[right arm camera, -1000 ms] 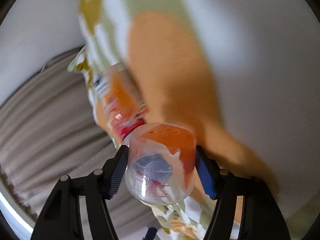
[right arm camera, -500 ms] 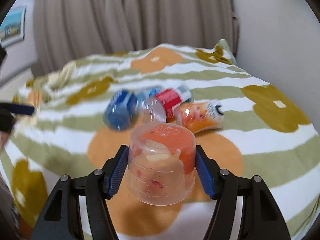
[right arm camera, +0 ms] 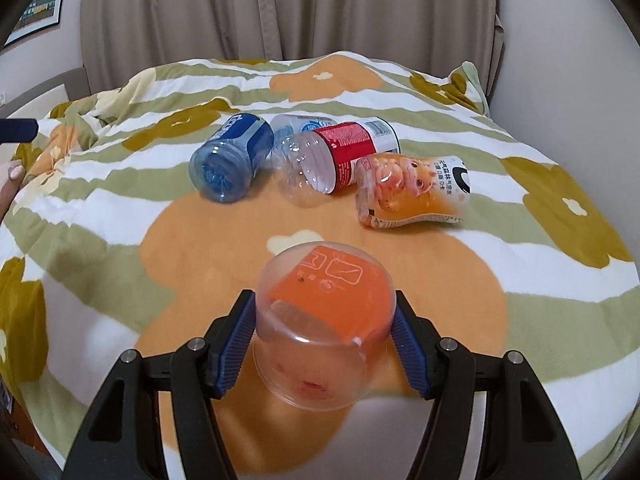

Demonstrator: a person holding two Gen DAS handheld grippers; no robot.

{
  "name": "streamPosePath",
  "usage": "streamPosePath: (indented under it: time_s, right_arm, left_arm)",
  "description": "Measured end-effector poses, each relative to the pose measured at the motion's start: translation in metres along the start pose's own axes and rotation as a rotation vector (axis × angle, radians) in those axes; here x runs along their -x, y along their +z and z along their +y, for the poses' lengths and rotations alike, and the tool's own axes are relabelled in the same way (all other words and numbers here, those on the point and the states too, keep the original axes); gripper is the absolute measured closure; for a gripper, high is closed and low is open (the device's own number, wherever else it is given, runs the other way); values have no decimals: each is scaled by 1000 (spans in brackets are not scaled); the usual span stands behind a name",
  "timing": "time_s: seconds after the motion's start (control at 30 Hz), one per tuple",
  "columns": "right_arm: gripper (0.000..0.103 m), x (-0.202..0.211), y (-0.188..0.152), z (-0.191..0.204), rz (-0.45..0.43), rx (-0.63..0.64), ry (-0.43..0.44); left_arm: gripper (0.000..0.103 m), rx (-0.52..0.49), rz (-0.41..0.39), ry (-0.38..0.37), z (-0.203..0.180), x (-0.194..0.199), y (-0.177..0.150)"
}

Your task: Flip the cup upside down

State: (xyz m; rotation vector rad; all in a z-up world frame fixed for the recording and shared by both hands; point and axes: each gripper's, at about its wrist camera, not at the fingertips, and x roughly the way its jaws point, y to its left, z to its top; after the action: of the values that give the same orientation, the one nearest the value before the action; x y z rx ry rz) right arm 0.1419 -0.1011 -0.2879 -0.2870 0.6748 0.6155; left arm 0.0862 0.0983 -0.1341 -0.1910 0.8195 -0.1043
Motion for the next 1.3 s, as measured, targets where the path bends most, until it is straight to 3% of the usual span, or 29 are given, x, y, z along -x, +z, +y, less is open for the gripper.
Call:
streamPosePath:
  time_s: [0.2,0.27,0.33,0.5,0.67,0.9,1.03,1.2,1.3]
  right_arm:
    - [39,0,2,3,9,-6,-27]
    - [25,1,2,4,17,-12,-26]
    - [0,4,3,4,14,-23,-34]
    - [0,20,4,5,-2,-31,-44]
    - [0,81,20,5,-64,-114,-24]
    - [0,239,57,15,-354,-151,-237]
    - [0,289,63,9,-403,-227,-305]
    - [0,322,55,10,-438,-240,-446]
    - [0,331,46,10,-448,-259,-483]
  left_arm:
    - [1,-13,-9,16,-4,3,-2]
    - [1,-20,-21,26,-6,7,-2]
    - [1,-24,-32,33,-7,12,-3]
    - [1,-25,-62,41,-10,25,-4]
    - [1,-33,-147,49,-19,49,-3]
    - [1,-79,-404,56,-52,112,10]
    - [0,-136,-547,75,-82,148,19]
    - [0,-197,-584,96,-109,163,14]
    - [0,-206,-590,104,-116,164,6]
